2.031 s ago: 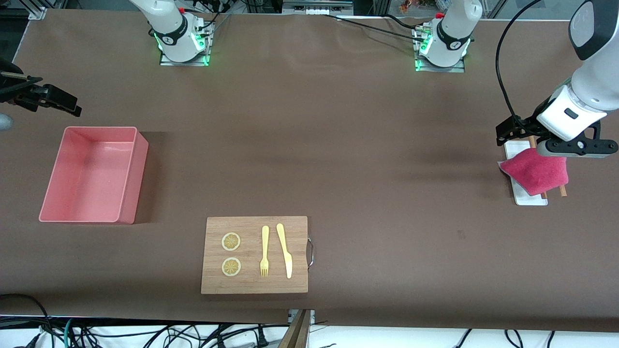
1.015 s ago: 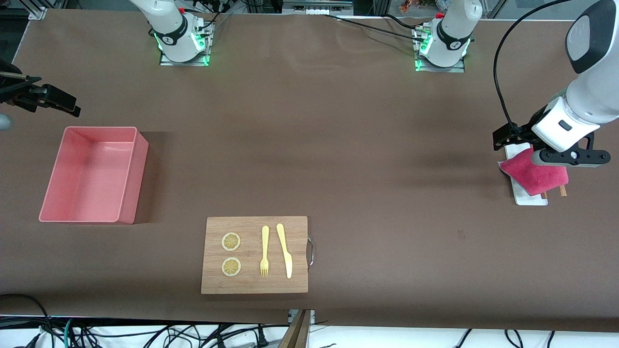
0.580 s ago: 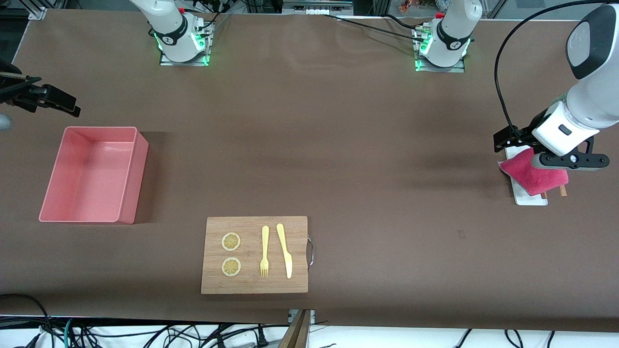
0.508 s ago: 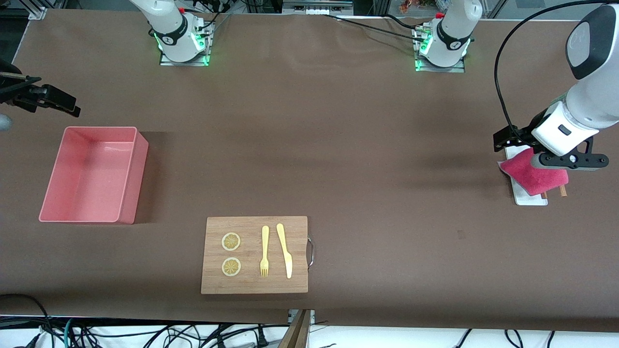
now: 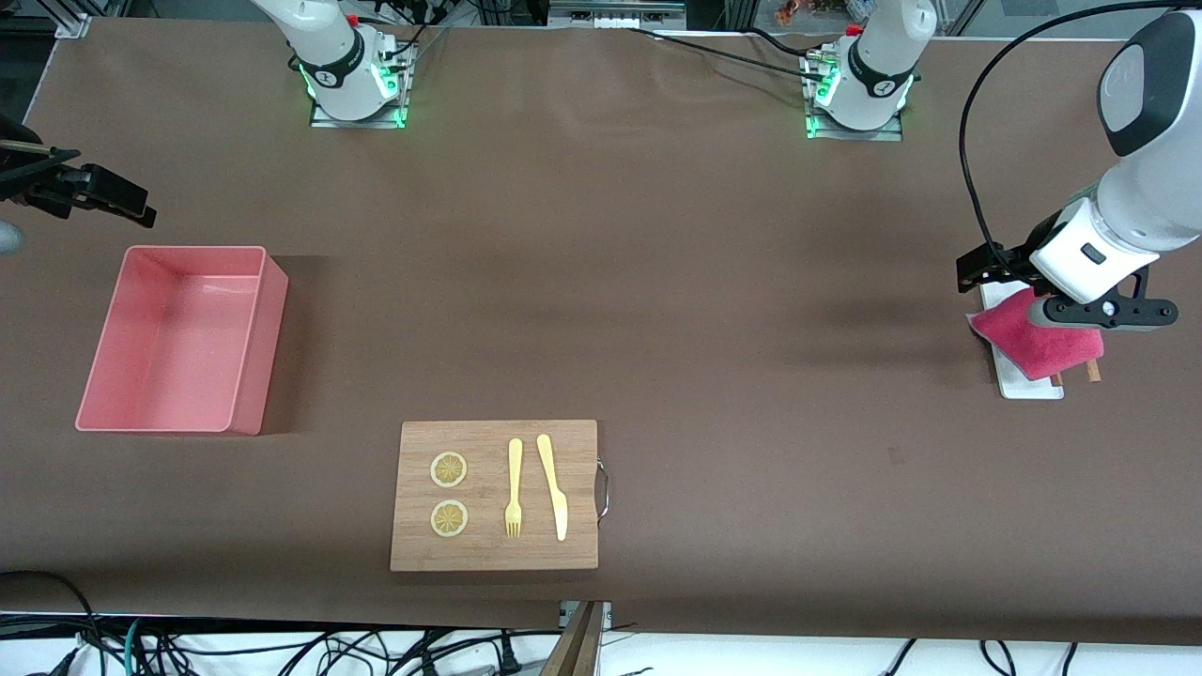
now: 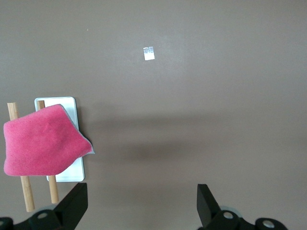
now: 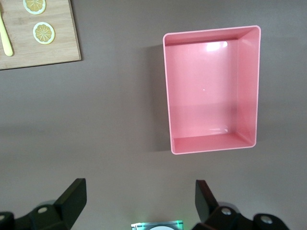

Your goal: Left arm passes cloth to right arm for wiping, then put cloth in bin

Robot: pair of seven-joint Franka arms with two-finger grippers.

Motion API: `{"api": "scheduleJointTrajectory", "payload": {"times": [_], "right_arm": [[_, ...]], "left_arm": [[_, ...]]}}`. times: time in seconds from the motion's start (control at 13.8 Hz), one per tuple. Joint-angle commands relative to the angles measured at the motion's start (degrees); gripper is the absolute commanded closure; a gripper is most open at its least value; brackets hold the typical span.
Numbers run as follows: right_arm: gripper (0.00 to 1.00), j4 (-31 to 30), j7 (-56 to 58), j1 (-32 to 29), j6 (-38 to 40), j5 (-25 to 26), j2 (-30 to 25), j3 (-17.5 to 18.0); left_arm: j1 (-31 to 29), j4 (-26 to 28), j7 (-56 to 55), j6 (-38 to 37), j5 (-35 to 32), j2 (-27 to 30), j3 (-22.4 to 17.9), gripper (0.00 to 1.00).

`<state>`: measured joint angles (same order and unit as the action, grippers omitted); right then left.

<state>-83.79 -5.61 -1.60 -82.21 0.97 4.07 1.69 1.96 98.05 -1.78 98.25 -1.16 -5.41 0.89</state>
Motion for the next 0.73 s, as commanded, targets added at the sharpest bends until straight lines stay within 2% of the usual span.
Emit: {"api": "scheduleJointTrajectory", "payload": {"times": [0.0,0.44,0.51,0.65], "right_arm": [[0.0,1.44,1.31,-0.59,0.38,0.17,0.67,0.24],[0.0,1.53,1.31,-0.59,0.29,0.17,0.67,0.24],[0.0,1.53,1.31,-0.59,0.29,0.26,0.67,0.24],[0.0,1.53,1.31,-0.59,0.29,0.17,0.67,0.24]], "left_arm": [[-0.03,-1.54,1.69,-2.18,1.16,-0.39,-0.37,0.0],[-0.64,-2.07,1.87,-2.27,1.51,-0.39,-0.63,0.0],[-2.04,-2.07,3.52,-2.1,1.68,-0.48,-0.63,0.0],[-6.6,-2.68,13.68,-2.01,3.87,-0.48,-0.63,0.0]]}}
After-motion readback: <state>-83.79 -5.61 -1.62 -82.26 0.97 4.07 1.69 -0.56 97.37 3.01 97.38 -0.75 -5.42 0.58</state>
